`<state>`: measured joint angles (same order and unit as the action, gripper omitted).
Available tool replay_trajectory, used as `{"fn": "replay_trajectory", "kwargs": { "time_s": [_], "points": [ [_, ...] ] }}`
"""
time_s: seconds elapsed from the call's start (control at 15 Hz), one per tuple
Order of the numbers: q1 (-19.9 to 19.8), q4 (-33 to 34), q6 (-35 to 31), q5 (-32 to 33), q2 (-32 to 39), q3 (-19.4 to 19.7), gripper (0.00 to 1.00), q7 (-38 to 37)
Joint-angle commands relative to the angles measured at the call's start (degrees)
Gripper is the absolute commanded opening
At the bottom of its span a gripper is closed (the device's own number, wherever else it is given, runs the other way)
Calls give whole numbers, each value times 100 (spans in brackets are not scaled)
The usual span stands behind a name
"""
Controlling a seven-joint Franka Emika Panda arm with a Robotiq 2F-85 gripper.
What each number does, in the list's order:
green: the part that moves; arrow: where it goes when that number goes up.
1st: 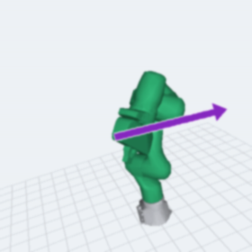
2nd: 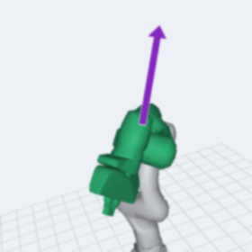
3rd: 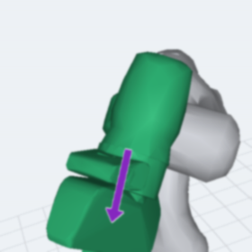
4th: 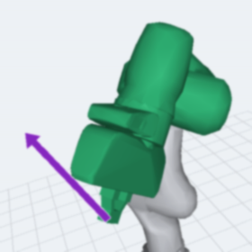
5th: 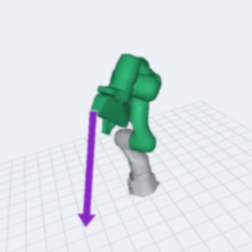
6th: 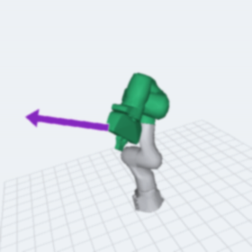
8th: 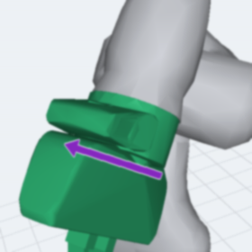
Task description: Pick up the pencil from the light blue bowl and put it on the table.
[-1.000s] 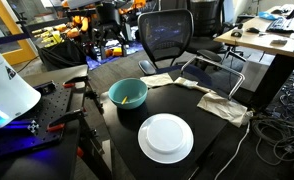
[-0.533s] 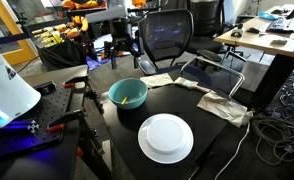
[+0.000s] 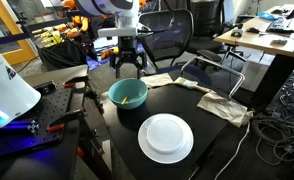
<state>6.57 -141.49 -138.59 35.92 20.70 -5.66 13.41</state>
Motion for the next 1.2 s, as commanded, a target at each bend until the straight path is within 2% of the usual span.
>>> {"fn": "replay_trajectory", "kwargs": {
  "time_s": [0.0, 1.13],
  "points": [
    [48, 231, -115, 48, 409, 68, 100, -20],
    [-48, 531, -260, -96, 1360, 207, 100, 2]
  ]
}}
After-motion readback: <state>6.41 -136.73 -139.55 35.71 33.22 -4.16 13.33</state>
